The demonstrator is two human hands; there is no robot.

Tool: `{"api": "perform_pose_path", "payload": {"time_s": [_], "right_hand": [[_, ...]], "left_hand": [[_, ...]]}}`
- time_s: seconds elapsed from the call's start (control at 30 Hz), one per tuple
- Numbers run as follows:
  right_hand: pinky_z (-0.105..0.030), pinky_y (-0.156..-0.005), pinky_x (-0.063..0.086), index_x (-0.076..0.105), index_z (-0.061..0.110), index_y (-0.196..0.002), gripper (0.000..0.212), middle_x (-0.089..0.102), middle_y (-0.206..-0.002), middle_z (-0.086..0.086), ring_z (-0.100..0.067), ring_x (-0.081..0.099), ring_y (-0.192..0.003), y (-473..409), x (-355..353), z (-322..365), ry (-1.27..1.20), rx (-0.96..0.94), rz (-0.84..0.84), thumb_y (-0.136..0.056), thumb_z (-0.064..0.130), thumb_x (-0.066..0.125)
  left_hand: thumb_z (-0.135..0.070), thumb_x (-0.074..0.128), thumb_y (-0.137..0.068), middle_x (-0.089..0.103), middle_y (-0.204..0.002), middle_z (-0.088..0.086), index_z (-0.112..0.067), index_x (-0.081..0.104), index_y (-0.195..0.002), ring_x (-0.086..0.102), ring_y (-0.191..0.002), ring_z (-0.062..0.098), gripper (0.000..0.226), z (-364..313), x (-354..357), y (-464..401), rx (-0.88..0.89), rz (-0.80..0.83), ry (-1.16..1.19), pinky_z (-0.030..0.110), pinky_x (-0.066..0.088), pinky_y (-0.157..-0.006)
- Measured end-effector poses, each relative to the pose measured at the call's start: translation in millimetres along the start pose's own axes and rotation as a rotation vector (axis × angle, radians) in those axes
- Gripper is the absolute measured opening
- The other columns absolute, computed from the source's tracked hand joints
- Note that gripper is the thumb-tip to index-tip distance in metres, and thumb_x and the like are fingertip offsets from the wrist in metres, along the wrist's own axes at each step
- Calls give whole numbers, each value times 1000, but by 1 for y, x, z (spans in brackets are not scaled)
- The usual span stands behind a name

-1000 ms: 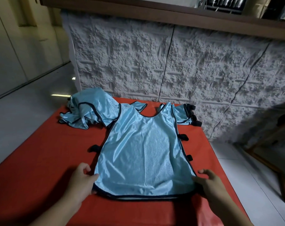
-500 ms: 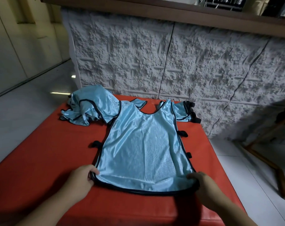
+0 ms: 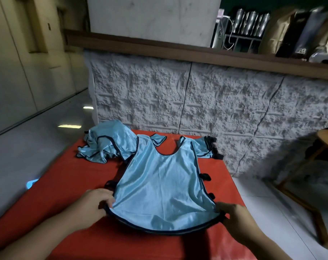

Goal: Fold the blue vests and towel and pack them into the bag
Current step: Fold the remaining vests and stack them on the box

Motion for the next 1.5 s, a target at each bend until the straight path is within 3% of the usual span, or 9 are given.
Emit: {"api": "perform_pose_path", "payload": {"time_s": [0.1,0.23,0.43,0.6,0.9,1.13,1.27,1.43,1.5], "right_hand": [[-27,-81,55,72,39,-93,27,69,-105,31,0,64,-102,9,-27,17,-11,-22,46,-72,23,70],[-32,-68,51,72,30,-77,4,59,-65,10,7,52,-63,24,-49,33,-24,-112,149,-80,31,69],[-28,-62,47,73,17,-75,18,66,-68,-4,-1,48,-59,48,-81,41,-26,-47,247,-63,21,59],[-20,-67,51,79,19,-77,20,74,-73,10,1,62,-67,50,-97,51,-129,-12,237,-74,3,67],[-30,-55,41,74,6,-76,14,69,-67,-13,-14,55,-56,-30,-60,-8,-351,270,37,-85,2,64],[-28,-57,32,62,-2,-74,40,51,-63,-3,-15,45,-57,-112,10,-87,-569,535,8,-93,33,66],[-25,-52,33,70,3,-82,31,52,-65,-7,-18,46,-59,-145,56,-117,-605,631,67,-95,31,66],[-26,-49,26,57,13,-62,41,47,-53,-2,-18,40,-49,-176,85,-137,-410,696,32,-95,35,66],[-27,-48,30,60,10,-67,42,57,-59,-5,-24,51,-54,-185,76,-132,-238,676,-27,-97,40,61]], "left_hand": [[-20,77,-65,73,-81,-23,-42,72,-79,69,-81,2,27,-20,-17,7,-28,80,-29,30,55,-78],[-35,70,-59,72,-77,-20,-42,73,-77,68,-78,5,19,-51,-38,28,5,131,-8,22,52,-73],[-42,69,-55,65,-61,-13,-40,71,-64,56,-58,-1,9,-68,-50,66,-14,203,55,21,45,-60],[-31,85,-71,62,-59,-6,-29,74,-66,50,-58,-1,12,-73,-63,64,-50,144,142,22,37,-57],[-3,79,-83,67,-65,20,2,70,-76,57,-46,24,12,-37,-47,-47,-298,-97,384,26,45,-38],[-19,80,-86,50,-91,14,18,59,-98,60,-79,31,44,28,19,-143,-603,-108,710,42,61,-59],[-19,79,-87,40,-81,11,7,61,-85,63,-69,29,32,55,54,-175,-686,-76,668,49,63,-71],[-11,75,-90,53,-72,7,-3,61,-77,65,-66,25,21,82,82,-206,-690,-148,575,50,62,-79],[-16,76,-87,66,-80,8,-8,67,-94,69,-73,28,14,84,82,-211,-642,-184,459,51,61,-81]]}}
Point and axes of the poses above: each hand's wrist, its own y-axis away from the middle knuckle, its own x-axis out of the palm, z = x × y, the point moved 9 cm from there along -y, towards the middle knuckle
